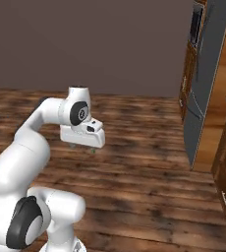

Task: Place one of the steaks on the plate and the other in the bowl. Then place the bowl in the fridge.

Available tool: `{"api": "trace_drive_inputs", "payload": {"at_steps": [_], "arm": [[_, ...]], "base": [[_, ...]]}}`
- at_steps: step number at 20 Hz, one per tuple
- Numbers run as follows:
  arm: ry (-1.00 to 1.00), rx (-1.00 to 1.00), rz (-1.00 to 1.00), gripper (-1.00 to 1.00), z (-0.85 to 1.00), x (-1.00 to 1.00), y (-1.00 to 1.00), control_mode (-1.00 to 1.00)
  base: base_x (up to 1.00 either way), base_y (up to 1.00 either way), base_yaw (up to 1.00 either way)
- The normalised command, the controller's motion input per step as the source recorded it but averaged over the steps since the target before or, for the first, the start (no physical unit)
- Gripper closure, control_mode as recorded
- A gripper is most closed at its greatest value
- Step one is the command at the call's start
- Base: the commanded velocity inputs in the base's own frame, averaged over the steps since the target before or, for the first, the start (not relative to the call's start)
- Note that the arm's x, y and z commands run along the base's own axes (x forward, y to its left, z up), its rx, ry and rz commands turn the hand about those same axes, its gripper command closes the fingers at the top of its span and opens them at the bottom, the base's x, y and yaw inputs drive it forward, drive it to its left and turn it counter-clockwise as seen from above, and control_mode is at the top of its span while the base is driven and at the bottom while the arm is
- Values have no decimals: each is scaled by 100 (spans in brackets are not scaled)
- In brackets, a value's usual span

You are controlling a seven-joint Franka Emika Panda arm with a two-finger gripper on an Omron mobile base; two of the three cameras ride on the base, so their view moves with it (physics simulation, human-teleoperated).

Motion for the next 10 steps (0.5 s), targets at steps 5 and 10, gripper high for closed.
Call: {"api": "trace_drive_inputs", "payload": {"at_steps": [5, 10], "arm": [[0, 0, 0, -100, 0, 0, 0, 100], [0, 0, 0, -100, 0, 0, 0, 100]], "base": [[95, 74, -26], [97, 80, -17]]}}
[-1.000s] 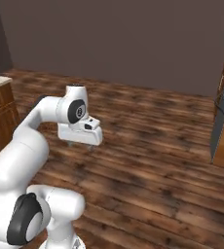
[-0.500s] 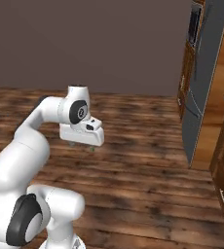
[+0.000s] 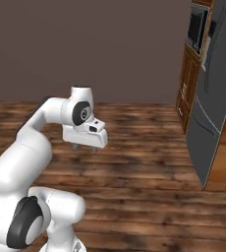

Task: Place one of the steaks on the plate and the other in the bowl. Then place the bowl in the fridge.

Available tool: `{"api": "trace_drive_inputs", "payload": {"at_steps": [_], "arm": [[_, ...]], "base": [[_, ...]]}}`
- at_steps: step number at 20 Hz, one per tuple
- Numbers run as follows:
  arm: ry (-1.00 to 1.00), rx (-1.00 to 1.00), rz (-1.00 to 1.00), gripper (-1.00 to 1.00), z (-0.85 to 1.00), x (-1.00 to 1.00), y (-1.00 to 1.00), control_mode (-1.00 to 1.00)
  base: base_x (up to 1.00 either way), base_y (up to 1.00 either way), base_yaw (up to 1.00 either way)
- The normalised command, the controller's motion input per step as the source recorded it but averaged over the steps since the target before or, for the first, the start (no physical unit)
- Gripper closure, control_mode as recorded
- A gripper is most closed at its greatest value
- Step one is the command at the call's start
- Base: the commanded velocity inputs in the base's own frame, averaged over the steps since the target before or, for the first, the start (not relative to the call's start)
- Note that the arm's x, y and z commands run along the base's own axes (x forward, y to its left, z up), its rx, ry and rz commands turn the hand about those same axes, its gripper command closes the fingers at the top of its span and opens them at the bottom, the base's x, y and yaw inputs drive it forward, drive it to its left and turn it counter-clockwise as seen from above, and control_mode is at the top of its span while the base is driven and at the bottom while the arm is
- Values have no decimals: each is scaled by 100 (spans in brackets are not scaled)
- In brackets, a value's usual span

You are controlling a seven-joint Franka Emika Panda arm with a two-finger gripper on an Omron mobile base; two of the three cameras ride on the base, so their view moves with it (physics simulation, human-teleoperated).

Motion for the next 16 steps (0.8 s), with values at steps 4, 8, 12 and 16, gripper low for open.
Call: {"api": "trace_drive_inputs", "payload": {"at_steps": [4, 8, 12, 16], "arm": [[0, 0, 0, -100, 0, 0, 0, 100], [0, 0, 0, -100, 0, 0, 0, 100], [0, 0, 0, -100, 0, 0, 0, 100], [0, 0, 0, -100, 0, 0, 0, 100]], "base": [[100, 81, -17], [100, 71, -23], [100, 62, -29], [100, 55, -39]]}}
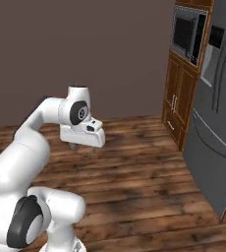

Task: Place one of the steaks on the plate and the other in the bowl. Then place the bowl in the fridge.

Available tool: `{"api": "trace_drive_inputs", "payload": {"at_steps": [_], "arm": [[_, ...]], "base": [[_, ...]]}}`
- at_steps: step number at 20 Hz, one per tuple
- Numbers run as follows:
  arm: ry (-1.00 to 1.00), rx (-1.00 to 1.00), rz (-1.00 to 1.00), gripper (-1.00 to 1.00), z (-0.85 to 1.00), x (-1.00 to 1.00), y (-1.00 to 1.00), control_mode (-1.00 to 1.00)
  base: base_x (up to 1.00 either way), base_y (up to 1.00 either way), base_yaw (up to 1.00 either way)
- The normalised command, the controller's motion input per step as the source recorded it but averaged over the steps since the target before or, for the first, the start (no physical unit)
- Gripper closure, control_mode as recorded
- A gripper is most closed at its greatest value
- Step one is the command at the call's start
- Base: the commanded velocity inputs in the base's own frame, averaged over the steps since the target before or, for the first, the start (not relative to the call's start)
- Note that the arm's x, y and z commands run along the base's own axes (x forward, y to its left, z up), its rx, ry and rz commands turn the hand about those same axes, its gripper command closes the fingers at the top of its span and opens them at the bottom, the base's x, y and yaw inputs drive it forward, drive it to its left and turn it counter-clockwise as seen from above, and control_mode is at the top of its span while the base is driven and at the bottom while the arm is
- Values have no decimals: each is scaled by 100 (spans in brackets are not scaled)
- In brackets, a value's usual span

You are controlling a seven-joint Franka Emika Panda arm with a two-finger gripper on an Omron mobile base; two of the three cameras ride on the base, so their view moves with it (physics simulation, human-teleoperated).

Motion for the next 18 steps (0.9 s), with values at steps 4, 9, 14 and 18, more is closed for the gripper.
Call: {"api": "trace_drive_inputs", "payload": {"at_steps": [4, 9, 14, 18], "arm": [[0, 0, 0, -100, 0, 0, 0, 100], [0, 0, 0, -100, 0, 0, 0, 100], [0, 0, 0, -100, 0, 0, 0, 100], [0, 0, 0, -100, 0, 0, 0, 100]], "base": [[100, 61, -50], [100, 69, -56], [100, 77, -63], [96, 72, -68]]}}
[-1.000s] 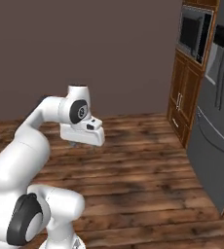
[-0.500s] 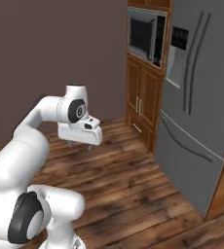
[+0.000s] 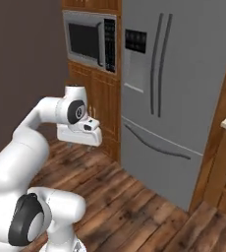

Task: Place one of the steaks on the plate and the other in the bowl. Then place the bowl in the fridge.

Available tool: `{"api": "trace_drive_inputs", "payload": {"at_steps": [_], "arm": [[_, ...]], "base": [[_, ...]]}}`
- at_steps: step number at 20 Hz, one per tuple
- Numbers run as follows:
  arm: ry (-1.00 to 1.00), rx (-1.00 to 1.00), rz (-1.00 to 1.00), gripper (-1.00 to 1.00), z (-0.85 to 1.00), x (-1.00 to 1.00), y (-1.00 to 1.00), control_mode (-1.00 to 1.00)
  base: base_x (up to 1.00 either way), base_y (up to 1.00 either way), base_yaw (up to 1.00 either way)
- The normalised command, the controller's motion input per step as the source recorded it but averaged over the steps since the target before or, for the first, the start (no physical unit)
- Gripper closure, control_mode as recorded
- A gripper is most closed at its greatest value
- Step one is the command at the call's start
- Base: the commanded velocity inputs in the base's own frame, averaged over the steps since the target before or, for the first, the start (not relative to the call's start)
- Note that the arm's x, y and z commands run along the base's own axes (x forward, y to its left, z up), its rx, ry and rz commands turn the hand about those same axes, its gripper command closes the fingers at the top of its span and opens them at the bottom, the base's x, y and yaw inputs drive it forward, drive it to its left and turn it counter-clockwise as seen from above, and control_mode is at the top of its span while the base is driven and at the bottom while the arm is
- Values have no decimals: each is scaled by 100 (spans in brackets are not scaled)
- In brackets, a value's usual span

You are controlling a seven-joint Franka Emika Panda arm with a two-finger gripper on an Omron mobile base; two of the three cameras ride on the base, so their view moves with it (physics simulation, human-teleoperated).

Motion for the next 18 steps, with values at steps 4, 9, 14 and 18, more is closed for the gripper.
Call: {"api": "trace_drive_inputs", "payload": {"at_steps": [4, 9, 14, 18], "arm": [[0, 0, 0, -100, 0, 0, 0, 100], [0, 0, 0, -100, 0, 0, 0, 100], [0, 0, 0, -100, 0, 0, 0, 100], [0, 0, 0, -100, 0, 0, 0, 100]], "base": [[93, 69, -69], [90, 66, -71], [83, 52, -62], [14, 42, -41]]}}
